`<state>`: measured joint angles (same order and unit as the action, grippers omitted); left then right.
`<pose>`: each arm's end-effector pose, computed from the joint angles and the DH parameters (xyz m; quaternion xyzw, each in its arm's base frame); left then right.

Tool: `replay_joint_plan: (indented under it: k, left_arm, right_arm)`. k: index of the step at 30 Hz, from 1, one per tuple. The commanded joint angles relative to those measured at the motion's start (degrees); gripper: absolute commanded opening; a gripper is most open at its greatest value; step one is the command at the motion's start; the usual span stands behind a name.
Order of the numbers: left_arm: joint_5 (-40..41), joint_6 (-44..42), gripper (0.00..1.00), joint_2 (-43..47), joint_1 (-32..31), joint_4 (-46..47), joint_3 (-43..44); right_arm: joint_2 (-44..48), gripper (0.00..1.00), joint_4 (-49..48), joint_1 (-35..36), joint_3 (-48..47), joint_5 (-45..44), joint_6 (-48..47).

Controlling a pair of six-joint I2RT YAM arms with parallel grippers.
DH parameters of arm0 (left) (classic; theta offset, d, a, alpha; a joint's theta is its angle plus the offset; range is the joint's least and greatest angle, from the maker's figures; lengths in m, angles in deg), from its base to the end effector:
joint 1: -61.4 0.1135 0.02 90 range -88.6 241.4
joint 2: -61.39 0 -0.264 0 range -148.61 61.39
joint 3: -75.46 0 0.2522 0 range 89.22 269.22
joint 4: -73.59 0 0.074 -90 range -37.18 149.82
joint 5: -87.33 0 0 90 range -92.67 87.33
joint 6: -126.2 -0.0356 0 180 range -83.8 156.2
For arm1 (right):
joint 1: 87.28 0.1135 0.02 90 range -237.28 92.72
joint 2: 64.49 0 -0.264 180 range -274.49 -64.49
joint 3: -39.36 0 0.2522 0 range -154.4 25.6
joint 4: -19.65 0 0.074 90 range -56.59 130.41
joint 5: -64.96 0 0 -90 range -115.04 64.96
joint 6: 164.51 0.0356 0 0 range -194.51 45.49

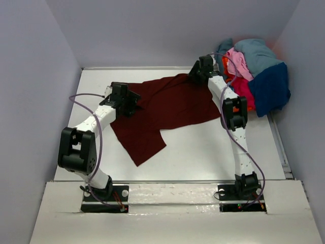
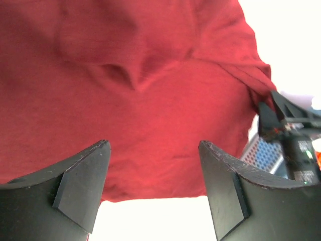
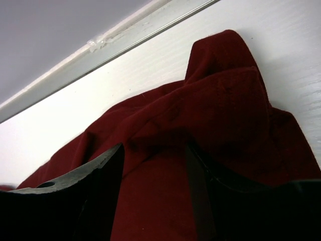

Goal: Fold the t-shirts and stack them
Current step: Flatten out the tshirt

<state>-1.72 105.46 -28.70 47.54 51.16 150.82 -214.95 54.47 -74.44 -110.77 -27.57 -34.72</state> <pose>0.3416 -0.0837 0.2472 -0.4195 0.7912 -0.2896 0.3379 0.5770 0.1299 0.1791 0.2167 0.8606 0.1866 0.4214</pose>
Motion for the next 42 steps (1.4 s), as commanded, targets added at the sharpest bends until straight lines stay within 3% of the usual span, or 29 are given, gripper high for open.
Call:
replay_joint_plan:
  k: [1,11,15,18,19,20,27,35,42]
  left_arm:
    - [4.58,3.96,0.82,-1.14,0.16,2.34,-0.09]
    - [8.98,3.26,0.78,-11.32,0.16,7.78,5.89]
    - [10.21,2.82,0.56,-13.71,0.16,10.51,8.35]
    - [12.4,1.86,0.33,-15.2,0.16,9.98,11.25]
    - [12.15,1.85,0.16,-15.47,0.85,10.42,11.34]
    - [11.62,1.76,0.06,-15.47,1.64,10.77,11.26]
    - [8.55,-4.38,0.06,-5.47,3.92,10.95,5.91]
    - [7.83,-10.63,0.06,10.25,8.16,3.14,-0.42]
    - [7.58,-10.02,0.06,15.99,10.09,1.46,-7.37]
  right_arm:
    - [4.37,0.58,-0.76,0.08,0.14,-2.92,-3.58]
    - [5.88,0.6,-0.76,-3.25,2.08,-7.23,-4.55]
    - [5.7,0.61,-1.19,-3.79,1.2,-6.7,-4.81]
    - [5.87,0.61,-1.72,-3.79,1.38,-6.79,-5.16]
    - [6.05,0.61,-1.98,-3.79,1.55,-6.36,-4.9]
    - [6.22,0.61,-2.16,-3.79,1.73,-5.92,-4.46]
    - [9.83,0.63,-6.82,-3.79,7.08,0.94,5.02]
    - [12.37,0.68,-6.03,-3.79,9.98,0.77,2.84]
    - [14.57,0.7,-1.11,-3.79,13.58,-0.03,2.84]
